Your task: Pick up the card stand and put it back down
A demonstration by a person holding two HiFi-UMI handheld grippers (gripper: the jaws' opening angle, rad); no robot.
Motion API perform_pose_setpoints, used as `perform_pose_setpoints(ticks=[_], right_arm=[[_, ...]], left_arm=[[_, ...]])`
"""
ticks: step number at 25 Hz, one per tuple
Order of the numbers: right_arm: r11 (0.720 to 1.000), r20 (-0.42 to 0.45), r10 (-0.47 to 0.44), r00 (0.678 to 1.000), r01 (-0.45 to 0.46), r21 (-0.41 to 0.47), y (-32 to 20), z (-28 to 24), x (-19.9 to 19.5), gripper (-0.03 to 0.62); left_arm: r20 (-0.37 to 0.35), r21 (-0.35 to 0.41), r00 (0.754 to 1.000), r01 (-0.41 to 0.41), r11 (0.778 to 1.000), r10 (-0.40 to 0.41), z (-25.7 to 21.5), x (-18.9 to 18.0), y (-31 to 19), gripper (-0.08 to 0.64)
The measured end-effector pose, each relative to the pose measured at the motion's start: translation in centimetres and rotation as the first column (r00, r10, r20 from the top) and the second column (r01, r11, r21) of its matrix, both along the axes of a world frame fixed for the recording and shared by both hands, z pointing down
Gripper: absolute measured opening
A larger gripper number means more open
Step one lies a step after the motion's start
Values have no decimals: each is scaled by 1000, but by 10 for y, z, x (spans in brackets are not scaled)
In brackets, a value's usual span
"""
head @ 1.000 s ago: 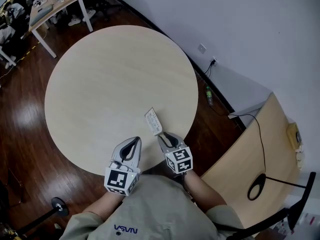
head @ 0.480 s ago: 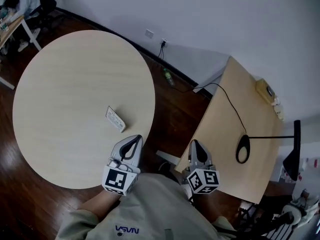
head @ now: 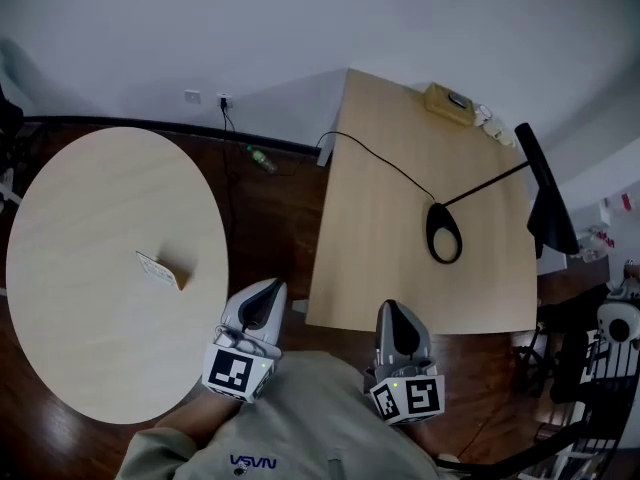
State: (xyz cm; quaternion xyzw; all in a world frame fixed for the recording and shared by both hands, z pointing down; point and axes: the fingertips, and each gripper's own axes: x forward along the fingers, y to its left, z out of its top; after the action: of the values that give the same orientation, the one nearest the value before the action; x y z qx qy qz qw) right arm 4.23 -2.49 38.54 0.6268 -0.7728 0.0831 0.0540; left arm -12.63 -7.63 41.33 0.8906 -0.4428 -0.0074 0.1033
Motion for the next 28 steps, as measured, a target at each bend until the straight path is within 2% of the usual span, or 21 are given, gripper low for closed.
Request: perform_pose_setpoints(ticks=[3, 9, 13, 17, 28], right_arm=[[1000, 4, 18, 1000, -18, -13, 30, 9, 38, 0], [998, 69, 55, 996, -56, 12, 67, 15, 105, 0], [1000, 94, 8, 995, -8, 1, 77, 18, 117, 0], [999, 105, -37, 994, 37, -6, 85, 21, 129, 0], [998, 104, -54, 993, 55, -5, 113, 30, 134, 0]], left_arm=[[21, 9, 996, -90, 996, 90, 3, 57, 24, 3], [78, 38, 989, -130, 991, 126, -2, 128, 63, 3], [128, 16, 983, -131, 991, 128, -2, 147, 79, 3], [139, 5, 985, -103, 995, 101, 1, 163, 98, 3], [135, -6, 988, -69, 998, 69, 13, 161, 136, 3]])
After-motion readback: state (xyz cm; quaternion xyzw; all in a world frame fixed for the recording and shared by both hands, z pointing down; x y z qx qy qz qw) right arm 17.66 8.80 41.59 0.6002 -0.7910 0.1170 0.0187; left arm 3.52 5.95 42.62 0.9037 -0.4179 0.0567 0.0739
